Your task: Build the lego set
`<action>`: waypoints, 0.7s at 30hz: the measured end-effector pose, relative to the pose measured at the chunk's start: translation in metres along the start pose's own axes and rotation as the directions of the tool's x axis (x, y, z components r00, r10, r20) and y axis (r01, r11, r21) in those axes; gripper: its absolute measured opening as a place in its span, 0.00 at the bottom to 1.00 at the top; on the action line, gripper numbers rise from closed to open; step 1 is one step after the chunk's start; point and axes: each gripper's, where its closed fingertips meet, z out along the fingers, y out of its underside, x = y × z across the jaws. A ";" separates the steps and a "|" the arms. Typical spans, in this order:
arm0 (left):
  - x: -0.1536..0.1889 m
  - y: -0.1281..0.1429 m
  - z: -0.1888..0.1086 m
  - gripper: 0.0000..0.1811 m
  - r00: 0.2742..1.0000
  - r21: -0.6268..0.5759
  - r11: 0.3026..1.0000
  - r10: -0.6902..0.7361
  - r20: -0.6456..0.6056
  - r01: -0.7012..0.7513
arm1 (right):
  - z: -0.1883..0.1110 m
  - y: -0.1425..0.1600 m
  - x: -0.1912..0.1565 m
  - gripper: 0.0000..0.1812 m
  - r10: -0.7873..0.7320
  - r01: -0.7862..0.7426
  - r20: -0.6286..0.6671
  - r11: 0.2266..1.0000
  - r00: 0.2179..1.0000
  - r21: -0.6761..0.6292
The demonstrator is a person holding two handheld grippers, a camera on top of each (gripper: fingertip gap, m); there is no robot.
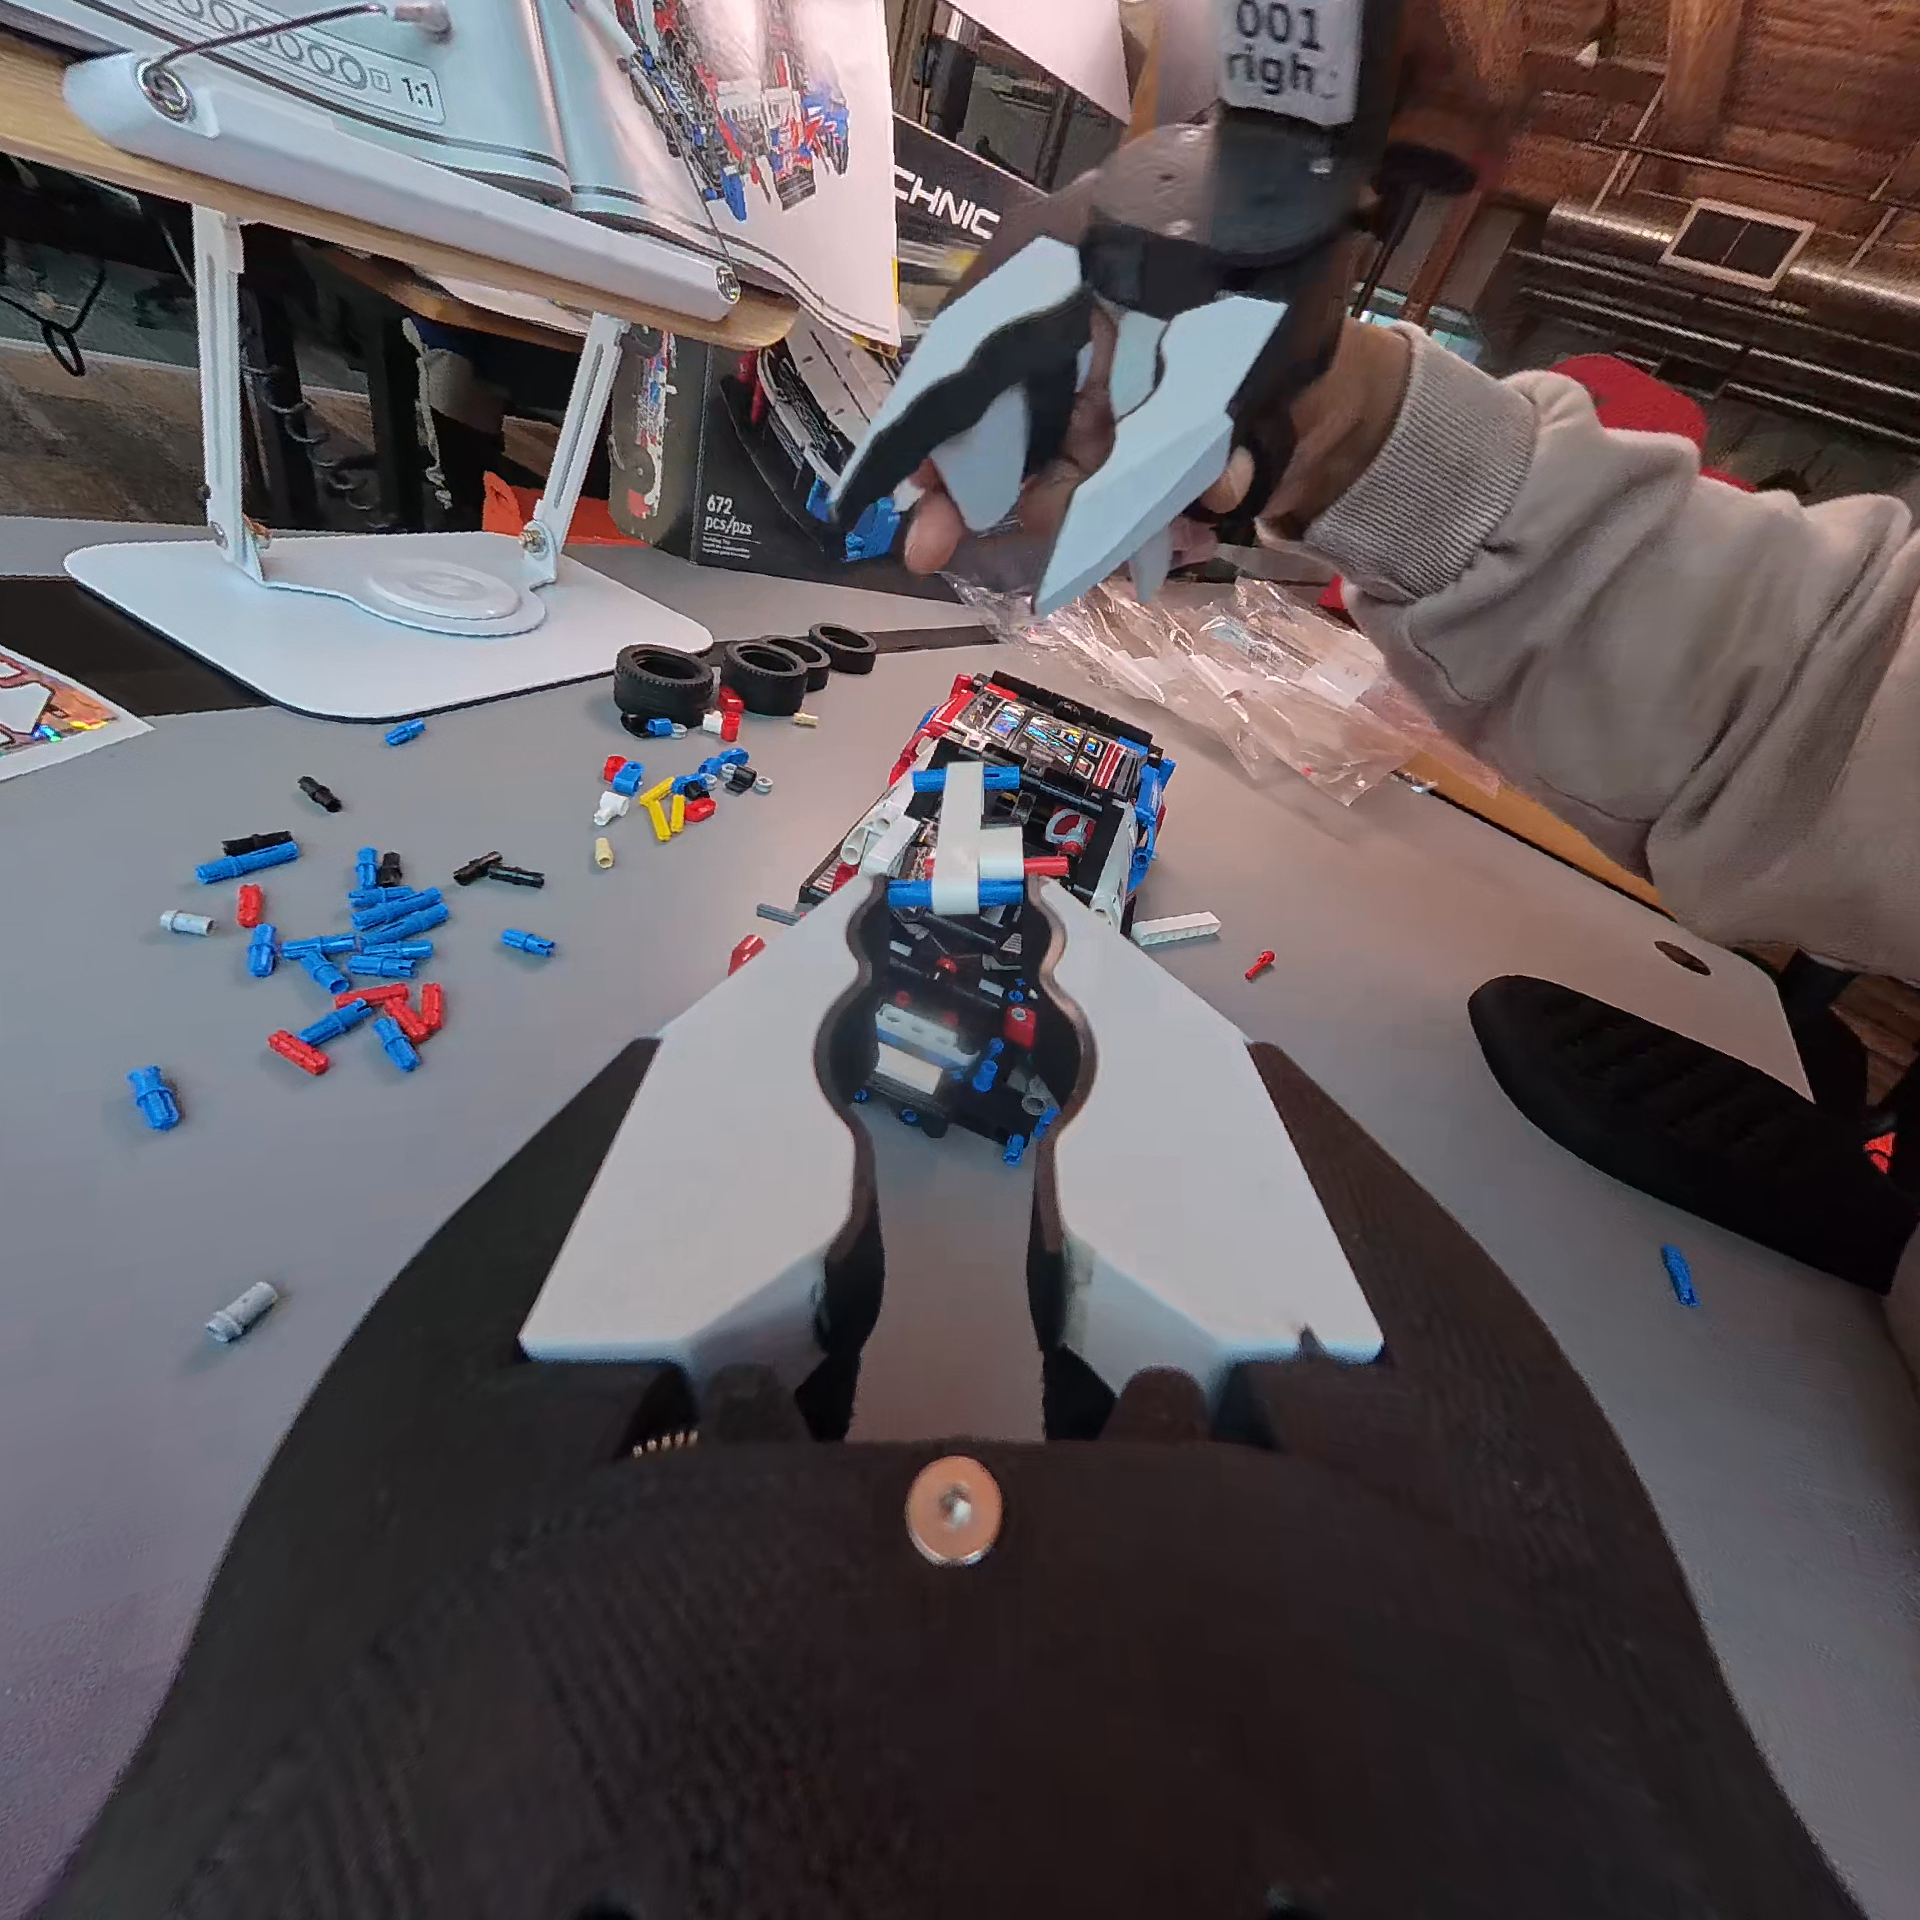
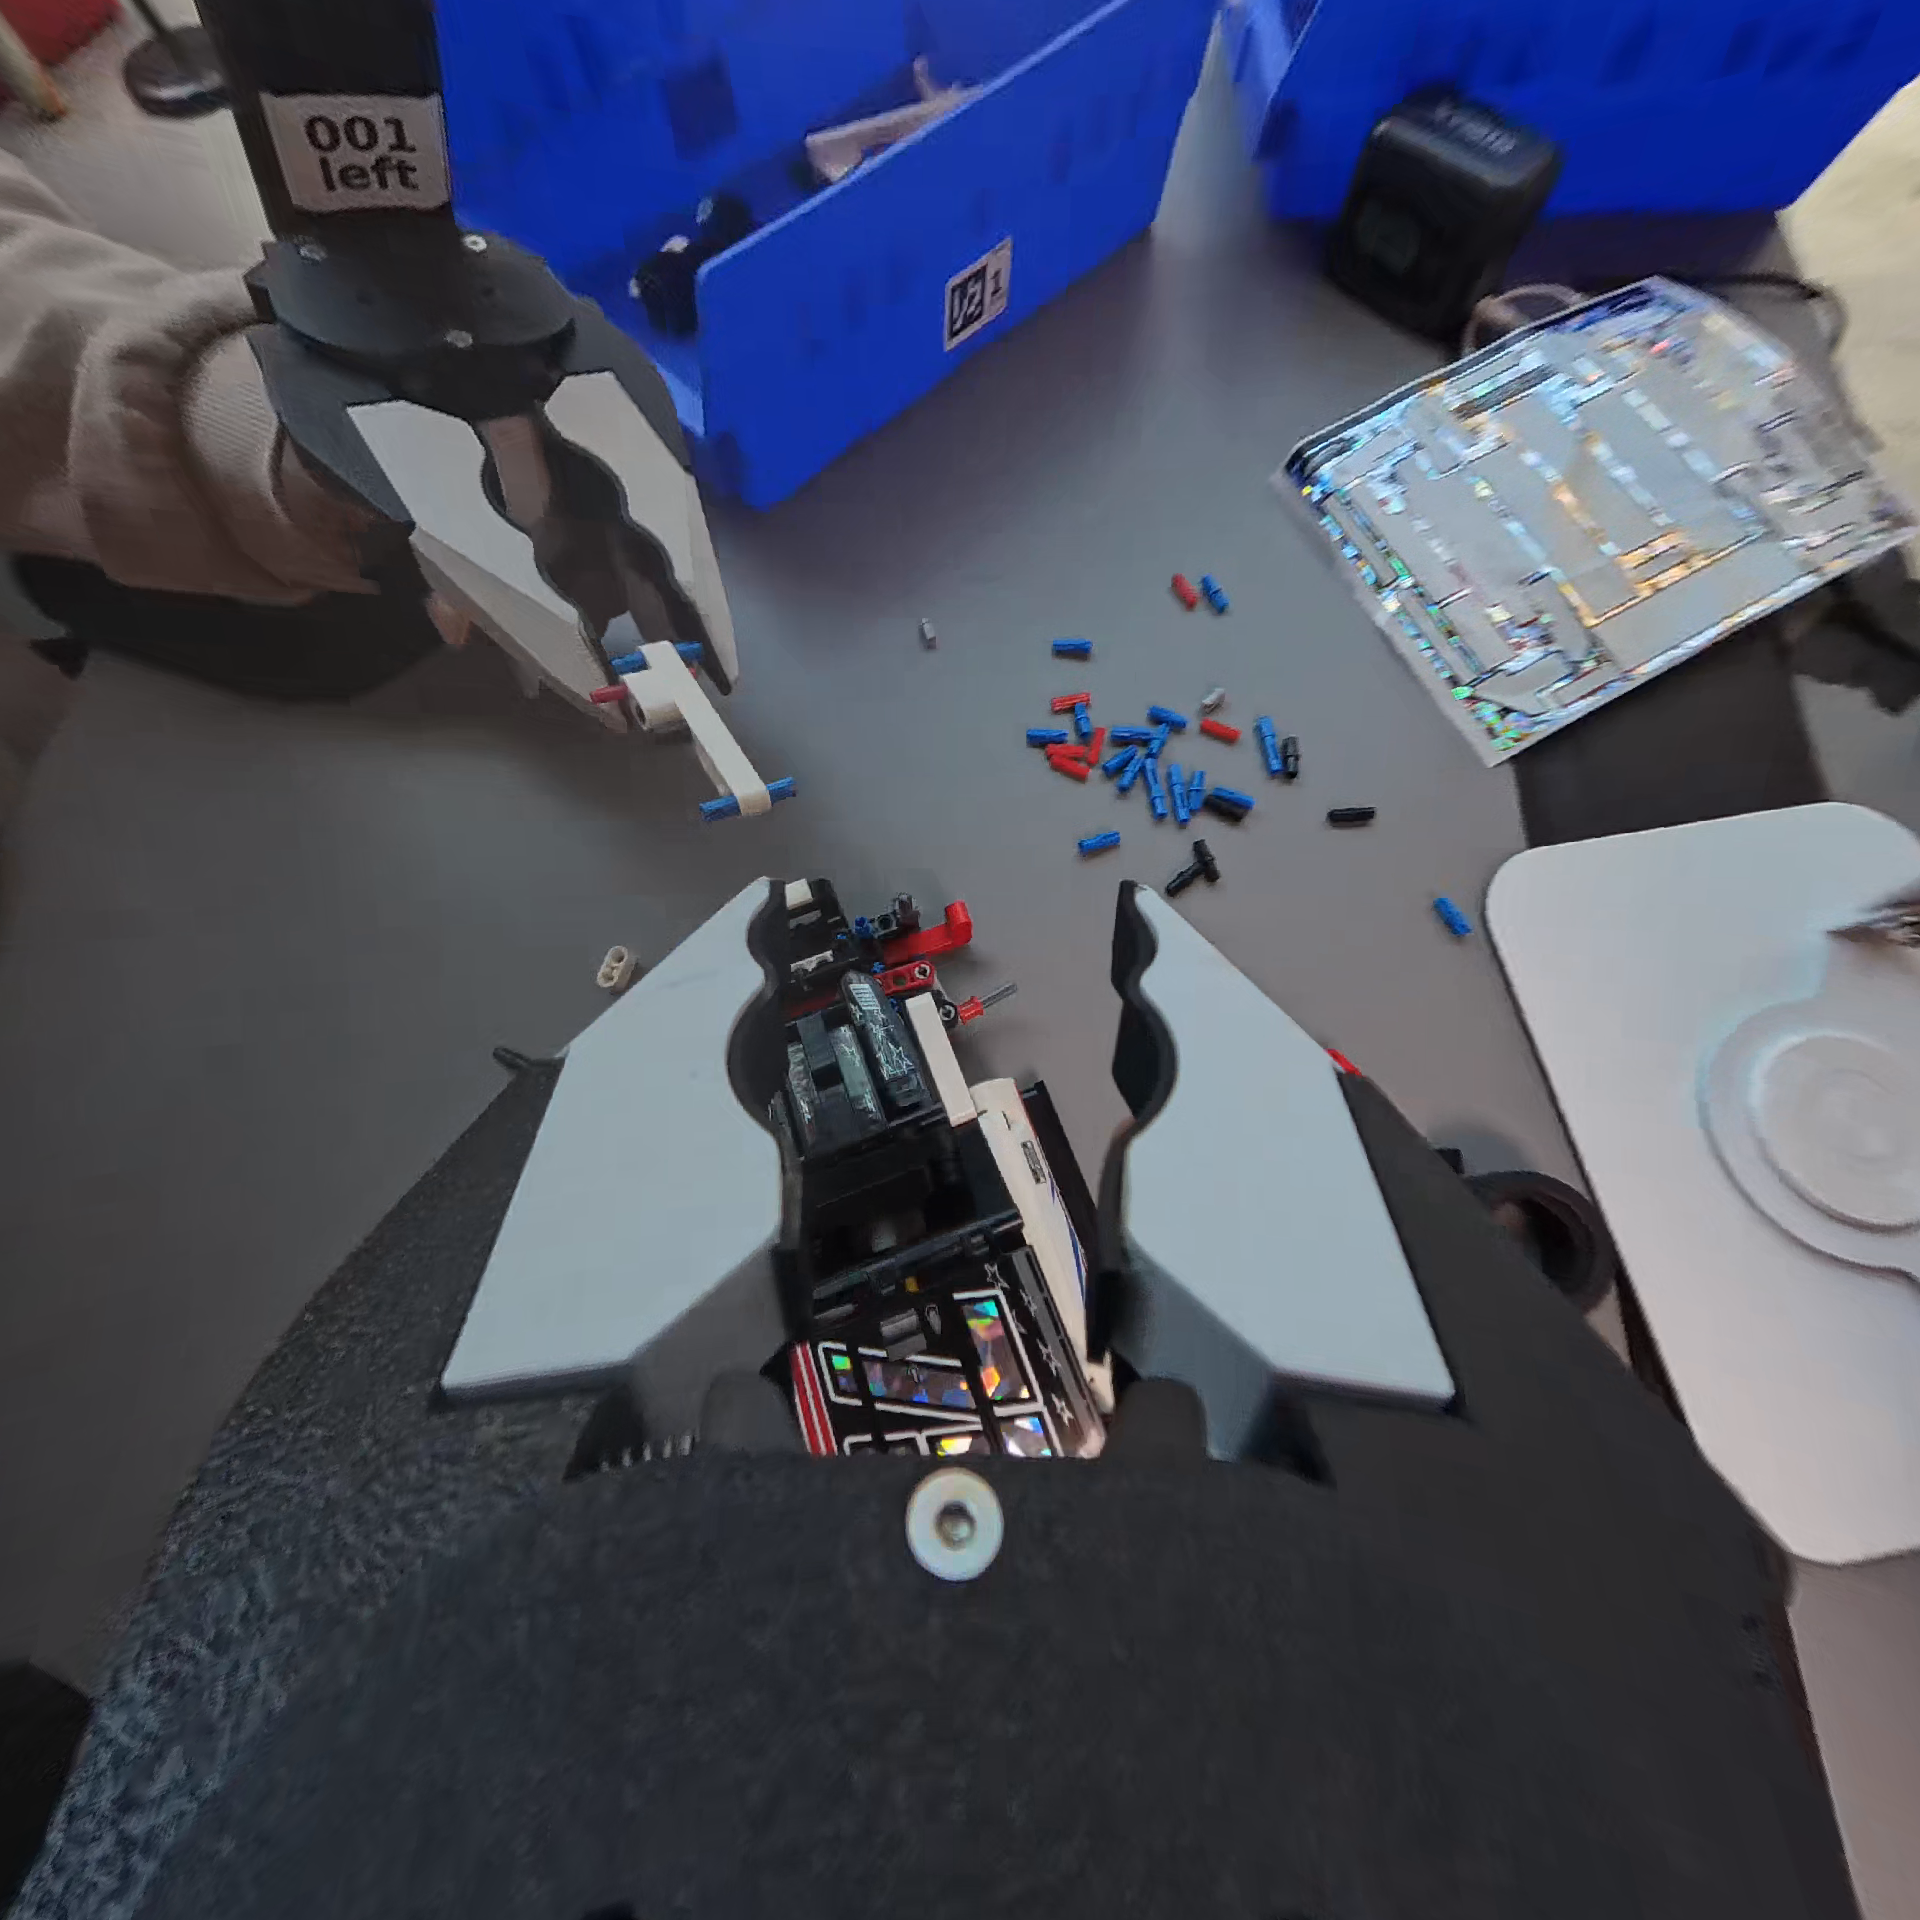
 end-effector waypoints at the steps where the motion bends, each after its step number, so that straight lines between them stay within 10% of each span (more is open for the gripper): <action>1: 0.000 0.001 0.000 0.12 1.000 -0.003 1.000 0.006 0.001 -0.006 | -0.009 -0.001 -0.004 0.34 -0.013 0.017 -0.072 0.999 0.997 0.051; 8: 0.000 0.005 0.002 0.12 0.999 -0.022 0.999 0.030 0.016 -0.030 | -0.051 0.035 -0.048 0.31 0.004 0.080 -0.422 0.980 0.907 0.180; 21: 0.006 0.006 0.004 0.12 0.997 -0.032 0.997 0.073 0.009 -0.073 | -0.064 0.071 -0.066 0.05 0.209 0.037 -0.510 0.902 0.834 0.431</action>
